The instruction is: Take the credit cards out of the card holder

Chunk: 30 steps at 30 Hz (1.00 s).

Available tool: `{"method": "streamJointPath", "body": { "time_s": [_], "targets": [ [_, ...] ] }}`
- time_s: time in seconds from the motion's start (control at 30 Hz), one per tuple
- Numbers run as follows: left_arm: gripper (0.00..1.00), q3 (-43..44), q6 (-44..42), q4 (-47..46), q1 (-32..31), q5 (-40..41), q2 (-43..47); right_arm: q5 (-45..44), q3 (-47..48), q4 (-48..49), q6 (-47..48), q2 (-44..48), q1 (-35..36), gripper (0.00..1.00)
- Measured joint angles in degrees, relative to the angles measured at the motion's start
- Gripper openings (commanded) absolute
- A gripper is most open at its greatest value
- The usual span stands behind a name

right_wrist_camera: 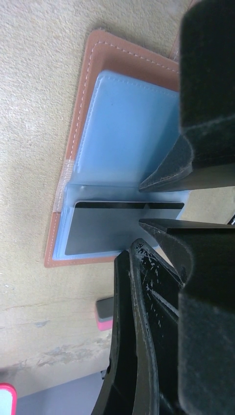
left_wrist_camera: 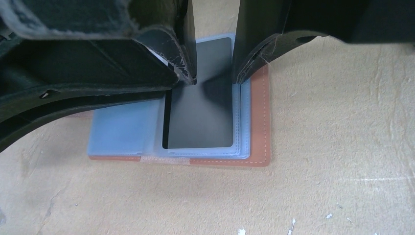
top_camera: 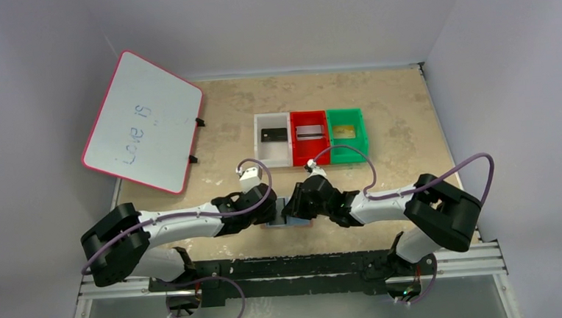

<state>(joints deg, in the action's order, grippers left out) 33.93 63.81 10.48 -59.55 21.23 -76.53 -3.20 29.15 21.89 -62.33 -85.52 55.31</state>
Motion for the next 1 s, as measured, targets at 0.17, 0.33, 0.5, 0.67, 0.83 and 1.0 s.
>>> {"method": "streamJointPath", "body": {
  "time_s": [0.17, 0.33, 0.5, 0.67, 0.83, 1.0],
  "targets": [
    [0.31, -0.1, 0.0, -0.1, -0.5, 0.1, -0.5, 1.2, -0.9, 1.6, -0.9, 0.0, -0.9, 0.28],
    [0.29, -0.4, 0.0, -0.6, -0.6, 0.1, -0.8, 1.7, -1.2, 2.3, -1.1, 0.0, -1.4, 0.24],
    [0.27, -0.4, 0.0, -1.4, -1.0, 0.4, -1.4, 2.6, -1.7, 2.9, -1.1, 0.0, -1.7, 0.2],
    [0.25, -0.4, 0.1, -1.6, -1.4, 1.2, -1.7, 2.8, -2.3, 3.9, -1.1, 0.0, -1.9, 0.11],
    [0.25, -0.4, 0.1, -1.4, -1.5, 1.9, -1.7, 2.8, -2.7, 4.3, -1.5, 0.1, -2.2, 0.02],
    [0.25, -0.3, 0.1, -1.1, -1.7, 2.7, -1.8, 2.7, -2.9, 4.0, -1.7, 0.7, -2.4, 0.0]
  ]
}}
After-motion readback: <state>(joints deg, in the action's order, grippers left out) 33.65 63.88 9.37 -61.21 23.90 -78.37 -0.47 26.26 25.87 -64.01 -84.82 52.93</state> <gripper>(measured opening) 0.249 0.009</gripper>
